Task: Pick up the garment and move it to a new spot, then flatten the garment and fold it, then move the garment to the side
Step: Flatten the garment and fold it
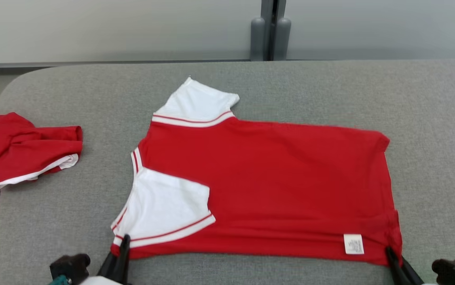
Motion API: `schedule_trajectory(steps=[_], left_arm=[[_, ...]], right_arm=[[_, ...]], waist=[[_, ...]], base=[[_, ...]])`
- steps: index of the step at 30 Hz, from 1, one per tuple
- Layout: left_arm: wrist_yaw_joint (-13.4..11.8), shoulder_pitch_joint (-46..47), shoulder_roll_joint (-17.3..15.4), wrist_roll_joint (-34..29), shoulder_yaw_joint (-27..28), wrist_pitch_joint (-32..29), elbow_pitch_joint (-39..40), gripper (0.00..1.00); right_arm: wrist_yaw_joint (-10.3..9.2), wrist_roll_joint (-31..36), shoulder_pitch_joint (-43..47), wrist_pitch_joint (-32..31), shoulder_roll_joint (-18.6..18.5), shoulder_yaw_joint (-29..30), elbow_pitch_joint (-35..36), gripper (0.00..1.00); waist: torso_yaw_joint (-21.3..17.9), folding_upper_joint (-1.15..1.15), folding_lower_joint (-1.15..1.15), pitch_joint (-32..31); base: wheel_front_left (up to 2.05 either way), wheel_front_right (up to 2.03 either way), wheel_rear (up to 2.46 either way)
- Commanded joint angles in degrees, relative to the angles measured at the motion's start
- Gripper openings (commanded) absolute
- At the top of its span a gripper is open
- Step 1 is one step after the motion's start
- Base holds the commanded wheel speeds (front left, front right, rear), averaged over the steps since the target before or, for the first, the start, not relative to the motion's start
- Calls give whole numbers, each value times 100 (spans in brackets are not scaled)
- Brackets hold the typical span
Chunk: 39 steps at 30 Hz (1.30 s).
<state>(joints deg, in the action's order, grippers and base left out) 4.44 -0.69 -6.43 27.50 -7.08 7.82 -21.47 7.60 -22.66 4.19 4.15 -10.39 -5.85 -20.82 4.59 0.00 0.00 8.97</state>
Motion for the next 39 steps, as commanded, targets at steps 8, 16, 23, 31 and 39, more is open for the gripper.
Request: schedule_trajectory(steps=[8, 16, 23, 31, 39], left_arm=[[-252, -519, -10, 110, -50, -418, 356, 19], [-651, -396, -112, -310, -2, 65, 881, 100], [-770, -41, -341, -627, 127, 483, 1427, 100], [-879, 293, -541, -946, 47, 457, 1813, 100], [-920, 171, -489, -902, -37, 444, 1794, 100]], right_arm=[[-19, 156, 556, -393, 41, 345, 418, 0], [-16, 351, 357, 191, 30, 458, 1093, 100], [-16, 702, 83, 339, 65, 630, 1803, 100], [-13, 982, 14, 68, 197, 535, 2500, 100], [-13, 941, 136, 21, 299, 510, 2597, 100]], waist=[[25, 0, 0, -270], [-100, 0, 0, -302], [-183, 0, 0, -306], [-233, 0, 0, -339], [-198, 0, 0, -277]], base=[[0, 0, 0], [0, 0, 0], [0, 0, 0], [0, 0, 0], [0, 0, 0]])
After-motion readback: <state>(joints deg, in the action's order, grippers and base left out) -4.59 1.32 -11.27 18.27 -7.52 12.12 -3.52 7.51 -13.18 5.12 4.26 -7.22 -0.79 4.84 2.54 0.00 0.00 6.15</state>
